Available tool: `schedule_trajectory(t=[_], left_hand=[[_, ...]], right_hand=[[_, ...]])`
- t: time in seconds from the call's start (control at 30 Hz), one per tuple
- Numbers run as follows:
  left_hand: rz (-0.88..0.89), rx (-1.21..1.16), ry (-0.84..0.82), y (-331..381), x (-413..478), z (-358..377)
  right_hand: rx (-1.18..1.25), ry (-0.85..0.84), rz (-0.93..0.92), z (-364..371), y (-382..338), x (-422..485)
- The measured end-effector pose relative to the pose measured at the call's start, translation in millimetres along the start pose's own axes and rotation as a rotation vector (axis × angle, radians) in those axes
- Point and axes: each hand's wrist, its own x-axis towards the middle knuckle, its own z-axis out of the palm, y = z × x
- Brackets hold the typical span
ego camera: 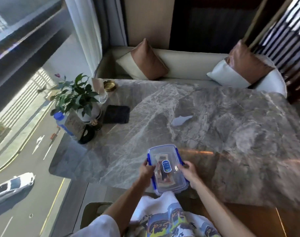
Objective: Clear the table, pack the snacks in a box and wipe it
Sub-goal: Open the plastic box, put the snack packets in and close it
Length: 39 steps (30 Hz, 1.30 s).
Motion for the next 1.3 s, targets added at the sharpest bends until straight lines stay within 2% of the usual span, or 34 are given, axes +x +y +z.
schedule_trajectory(t=[0.13,0.37,0.63,0.8,1.03,1.3], left_hand=[[0.085,0.186,0.002,-1.3,11.3,4.9],[0.076,0.164,-0.07,-6.7,17.0,8.6],[-0.01,0.289,-0.071,-20.3,15.0,2.5],[-0.023,0.353,0.068,-16.3,20.4,-30.5],[-0.092,0.068,0.297,2.1,31.6,-134.1],[-0.157,-0.359,0.63,7.4,47.8,-233.9]], right_hand=[[0.071,0.076,0.013,1.1,9.1,-9.7],[0.046,0.056,0.06,-5.5,15.2,-8.7],[-0.005,-0.151,0.197,2.9,22.6,-16.3],[-0.165,-0.181,0.037,42.6,-7.6,-11.6],[-0.574,-0.436,-0.14,161.4,-71.6,0.5],[-0.885,-0.601,-0.36,325.1,-126.3,-18.5]])
